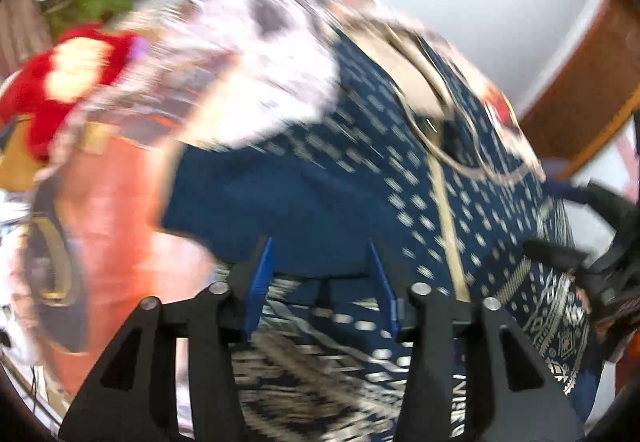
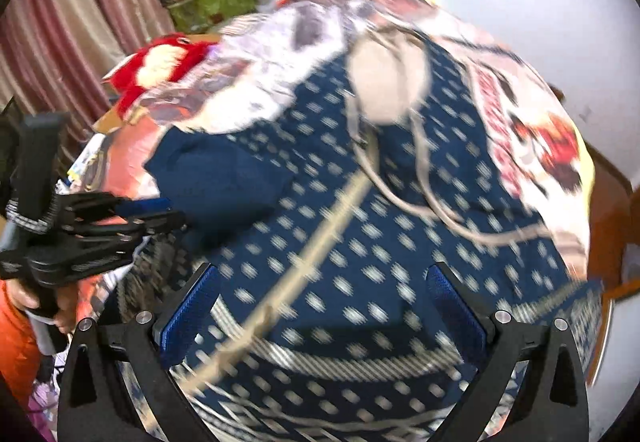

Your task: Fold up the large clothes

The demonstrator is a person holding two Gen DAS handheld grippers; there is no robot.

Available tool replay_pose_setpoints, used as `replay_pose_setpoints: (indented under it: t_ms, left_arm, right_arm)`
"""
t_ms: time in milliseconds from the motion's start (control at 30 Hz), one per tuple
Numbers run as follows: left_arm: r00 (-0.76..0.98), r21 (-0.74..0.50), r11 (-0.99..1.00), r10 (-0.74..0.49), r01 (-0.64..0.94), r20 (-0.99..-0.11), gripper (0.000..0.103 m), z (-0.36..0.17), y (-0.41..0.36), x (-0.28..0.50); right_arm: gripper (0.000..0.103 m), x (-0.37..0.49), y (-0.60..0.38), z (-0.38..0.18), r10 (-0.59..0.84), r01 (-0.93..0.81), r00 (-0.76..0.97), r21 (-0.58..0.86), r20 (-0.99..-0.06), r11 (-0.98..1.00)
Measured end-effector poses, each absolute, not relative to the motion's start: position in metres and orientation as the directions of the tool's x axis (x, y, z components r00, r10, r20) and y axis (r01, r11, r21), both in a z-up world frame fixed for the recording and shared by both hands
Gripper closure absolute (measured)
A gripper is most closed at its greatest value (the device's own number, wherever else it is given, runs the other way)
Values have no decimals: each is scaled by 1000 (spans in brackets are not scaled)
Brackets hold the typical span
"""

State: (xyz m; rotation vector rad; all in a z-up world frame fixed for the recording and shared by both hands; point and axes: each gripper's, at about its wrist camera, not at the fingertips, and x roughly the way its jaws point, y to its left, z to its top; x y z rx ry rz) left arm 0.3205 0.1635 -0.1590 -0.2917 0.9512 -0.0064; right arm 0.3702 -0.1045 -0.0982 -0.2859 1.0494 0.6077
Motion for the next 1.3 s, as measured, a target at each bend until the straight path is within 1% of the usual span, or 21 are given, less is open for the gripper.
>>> replay_pose_setpoints:
  t_ms: [133, 233, 300, 500, 567, 600, 700, 767, 800, 833, 867, 900, 933, 967, 1067, 1200, 1300]
  left_arm:
    - [622, -199, 947, 2, -253, -783, 56, -144, 226, 298]
    - [614, -167, 932, 71, -321, -786, 56, -146, 262, 285]
    - [604, -159, 922, 95, -352, -791, 56, -155, 281, 279]
    - [566, -153, 914, 96, -377, -819, 56, -184, 305, 269]
    - [555, -137, 922, 95, -362, -826, 56, -192, 303, 268]
    - [552, -127, 929, 94, -349, -829, 56, -196, 300, 269]
    - [547, -112, 943, 82, -312, -833, 56, -204, 290, 269]
    - [545, -98, 953, 79, -288, -835, 56, -208, 283, 270]
    - [544, -89, 956, 80, -278, -835, 56, -211, 280, 271]
    - [542, -79, 960, 83, -268, -836, 56, -213, 277, 273]
    - [541, -73, 962, 84, -262, -837, 56, -214, 274, 274]
    - [541, -69, 964, 83, -255, -837, 56, -216, 272, 275]
    - [541, -69, 966, 79, -248, -837, 56, -217, 269, 278]
    - [539, -73, 968, 70, -239, -839, 56, -217, 266, 280]
    - [534, -101, 973, 27, -209, -845, 56, -219, 255, 289]
    - [504, -151, 970, -36, -190, -863, 56, -228, 239, 304]
    - [476, -156, 972, -55, -175, -878, 56, -237, 224, 315]
  right_arm:
    - [0, 359, -43, -103, 375, -676, 343, 50, -861, 735]
    - [0, 353, 5, -116, 381, -728, 333, 22, -862, 685]
    - [1, 349, 33, -126, 385, -755, 313, 19, -868, 656]
    - [17, 344, 112, -170, 374, -807, 238, 31, -896, 589]
    - [27, 344, 133, -186, 363, -822, 229, 20, -903, 569]
    - [28, 345, 141, -193, 354, -826, 233, 8, -906, 563]
    - [41, 350, 159, -210, 326, -825, 262, -35, -909, 565]
    - [58, 357, 165, -218, 320, -808, 273, -36, -907, 588]
    - [61, 360, 166, -220, 322, -799, 279, -33, -905, 601]
    - [68, 363, 165, -221, 332, -791, 280, -21, -901, 611]
    - [77, 365, 165, -221, 342, -791, 275, -9, -898, 612]
    - [82, 367, 164, -221, 351, -790, 273, 0, -896, 613]
    - [88, 367, 161, -219, 357, -788, 281, -1, -891, 616]
    - [90, 368, 158, -216, 367, -787, 284, 3, -886, 617]
    - [92, 369, 145, -198, 413, -776, 301, 31, -859, 631]
    - [93, 368, 114, -162, 464, -755, 360, 39, -809, 655]
    - [93, 370, 78, -132, 495, -727, 396, 65, -773, 683]
